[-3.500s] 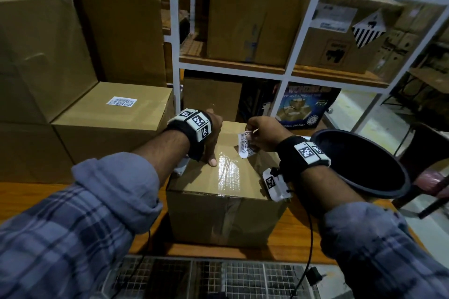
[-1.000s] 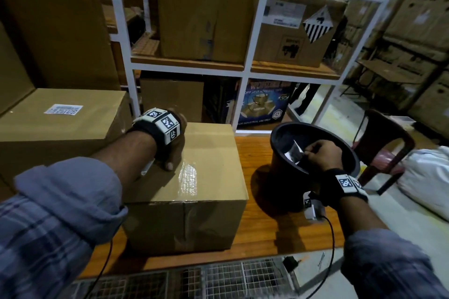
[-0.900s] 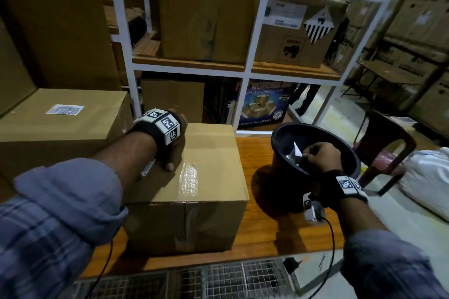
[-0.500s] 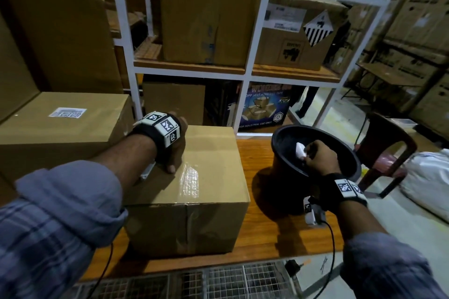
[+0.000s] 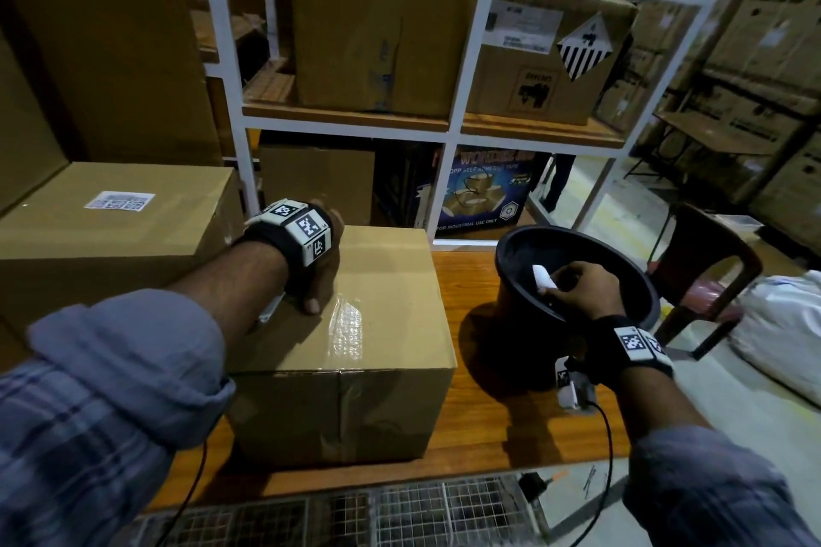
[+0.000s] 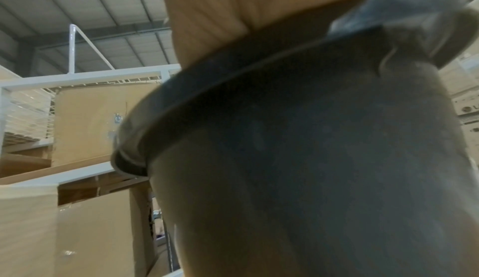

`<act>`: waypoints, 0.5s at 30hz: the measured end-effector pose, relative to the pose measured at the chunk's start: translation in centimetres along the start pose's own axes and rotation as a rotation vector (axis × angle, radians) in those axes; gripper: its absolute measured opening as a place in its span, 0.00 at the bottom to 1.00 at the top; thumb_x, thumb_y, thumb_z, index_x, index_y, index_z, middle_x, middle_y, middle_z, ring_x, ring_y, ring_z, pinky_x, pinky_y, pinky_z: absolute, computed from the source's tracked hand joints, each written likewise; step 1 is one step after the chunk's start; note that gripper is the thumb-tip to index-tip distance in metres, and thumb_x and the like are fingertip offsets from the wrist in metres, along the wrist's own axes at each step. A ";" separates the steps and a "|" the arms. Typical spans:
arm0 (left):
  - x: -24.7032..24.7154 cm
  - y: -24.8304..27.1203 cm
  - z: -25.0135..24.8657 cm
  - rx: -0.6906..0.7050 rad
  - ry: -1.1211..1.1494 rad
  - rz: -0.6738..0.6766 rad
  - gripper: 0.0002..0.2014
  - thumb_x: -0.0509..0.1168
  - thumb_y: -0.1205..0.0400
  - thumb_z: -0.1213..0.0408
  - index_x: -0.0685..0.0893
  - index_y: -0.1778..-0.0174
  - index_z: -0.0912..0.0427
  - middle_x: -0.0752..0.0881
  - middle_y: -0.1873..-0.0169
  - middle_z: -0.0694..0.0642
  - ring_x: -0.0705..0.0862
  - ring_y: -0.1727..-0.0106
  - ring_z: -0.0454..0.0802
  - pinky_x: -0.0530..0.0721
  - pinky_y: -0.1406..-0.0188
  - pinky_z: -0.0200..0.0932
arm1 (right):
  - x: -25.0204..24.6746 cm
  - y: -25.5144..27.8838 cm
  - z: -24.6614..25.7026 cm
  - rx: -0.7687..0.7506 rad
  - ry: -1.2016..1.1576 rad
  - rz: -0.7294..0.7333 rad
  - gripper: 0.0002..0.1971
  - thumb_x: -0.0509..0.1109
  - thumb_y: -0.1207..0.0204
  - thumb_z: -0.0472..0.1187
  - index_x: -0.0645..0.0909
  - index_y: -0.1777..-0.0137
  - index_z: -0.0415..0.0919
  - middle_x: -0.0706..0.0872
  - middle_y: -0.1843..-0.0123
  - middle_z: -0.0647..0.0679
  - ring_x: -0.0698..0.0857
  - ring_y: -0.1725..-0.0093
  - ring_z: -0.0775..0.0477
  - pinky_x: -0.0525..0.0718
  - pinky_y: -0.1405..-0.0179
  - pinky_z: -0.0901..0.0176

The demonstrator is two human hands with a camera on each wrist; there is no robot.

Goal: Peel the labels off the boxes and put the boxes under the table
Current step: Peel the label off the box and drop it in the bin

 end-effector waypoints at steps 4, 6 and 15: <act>0.0 -0.7 -0.2 -0.065 0.037 0.096 0.40 0.77 0.67 0.30 0.86 0.59 0.45 0.78 0.22 0.54 0.81 0.25 0.61 0.81 0.28 0.62 | 0.4 -0.3 -0.3 0.023 -0.004 -0.045 0.06 0.81 0.24 0.43 0.86 0.58 0.51 0.92 0.54 0.41 0.89 0.47 0.34 0.81 0.50 0.53; 0.5 -1.7 0.2 -0.046 0.102 0.093 0.34 0.77 0.66 0.34 0.78 0.69 0.46 0.80 0.24 0.52 0.82 0.26 0.60 0.82 0.29 0.61 | 0.5 -0.4 -0.3 0.025 -0.006 -0.067 0.02 0.79 0.24 0.42 0.89 0.54 0.48 0.93 0.52 0.39 0.89 0.45 0.33 0.82 0.49 0.52; -1.3 2.8 -0.4 -0.098 0.157 0.030 0.55 0.84 0.60 0.37 0.86 0.31 0.44 0.68 0.13 0.58 0.74 0.17 0.60 0.78 0.22 0.57 | 0.3 -0.1 -0.2 0.089 -0.053 -0.076 0.07 0.74 0.24 0.39 0.83 0.61 0.49 0.91 0.55 0.42 0.87 0.51 0.36 0.83 0.50 0.51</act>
Point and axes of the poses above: each hand's wrist, its own y-axis away from the middle knuckle, its own x-axis out of the palm, z = x × y, the point moved 2 cm from there along -y, towards the middle knuckle
